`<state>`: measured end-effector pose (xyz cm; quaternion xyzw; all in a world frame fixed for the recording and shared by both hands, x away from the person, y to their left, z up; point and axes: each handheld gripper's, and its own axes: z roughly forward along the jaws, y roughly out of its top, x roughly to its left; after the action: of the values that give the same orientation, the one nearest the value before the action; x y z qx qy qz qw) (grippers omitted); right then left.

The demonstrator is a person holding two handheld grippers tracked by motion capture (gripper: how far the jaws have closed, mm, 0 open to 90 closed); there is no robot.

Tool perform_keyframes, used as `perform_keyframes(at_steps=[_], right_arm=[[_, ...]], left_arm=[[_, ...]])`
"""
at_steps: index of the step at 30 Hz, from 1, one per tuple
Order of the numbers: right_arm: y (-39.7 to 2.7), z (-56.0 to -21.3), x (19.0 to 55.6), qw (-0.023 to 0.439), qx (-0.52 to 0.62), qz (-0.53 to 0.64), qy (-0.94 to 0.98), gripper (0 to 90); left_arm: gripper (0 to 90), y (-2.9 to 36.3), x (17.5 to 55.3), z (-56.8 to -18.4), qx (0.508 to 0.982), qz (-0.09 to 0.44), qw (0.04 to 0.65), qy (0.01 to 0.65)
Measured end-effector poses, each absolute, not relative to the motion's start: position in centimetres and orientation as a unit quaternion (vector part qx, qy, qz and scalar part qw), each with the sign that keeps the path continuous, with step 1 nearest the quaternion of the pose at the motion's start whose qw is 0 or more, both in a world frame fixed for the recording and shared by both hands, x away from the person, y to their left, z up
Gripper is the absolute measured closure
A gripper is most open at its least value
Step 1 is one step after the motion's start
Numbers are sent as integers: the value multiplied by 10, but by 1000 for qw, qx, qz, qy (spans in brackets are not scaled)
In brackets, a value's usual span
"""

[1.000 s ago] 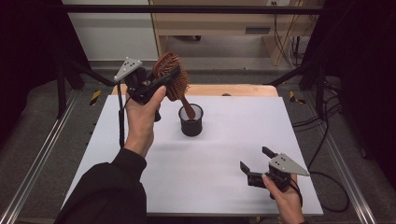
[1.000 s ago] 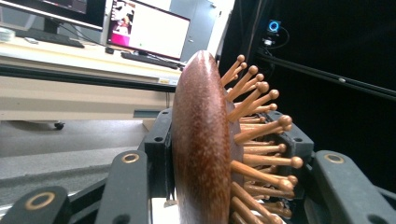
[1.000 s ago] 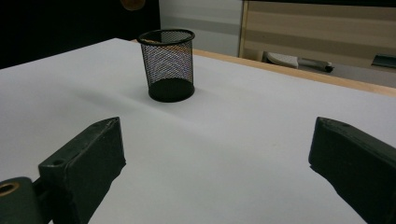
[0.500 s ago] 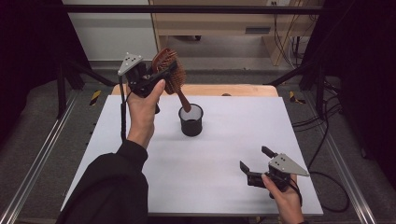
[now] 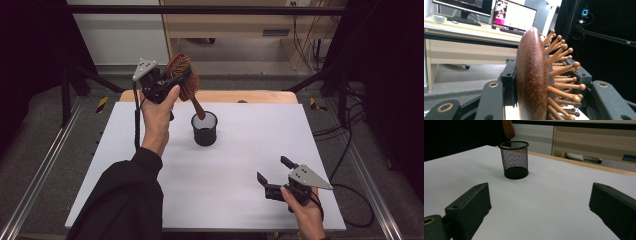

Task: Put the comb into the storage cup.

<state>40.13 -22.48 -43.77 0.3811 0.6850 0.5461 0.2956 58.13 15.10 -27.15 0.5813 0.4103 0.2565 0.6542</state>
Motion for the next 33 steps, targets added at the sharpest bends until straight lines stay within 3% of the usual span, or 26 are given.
perform_keyframes(at_steps=[33], right_arm=[[-223, -440, 402, 296, 377, 545, 688, 44]], left_arm=[[505, 129, 596, -307, 612, 243, 628, 415]])
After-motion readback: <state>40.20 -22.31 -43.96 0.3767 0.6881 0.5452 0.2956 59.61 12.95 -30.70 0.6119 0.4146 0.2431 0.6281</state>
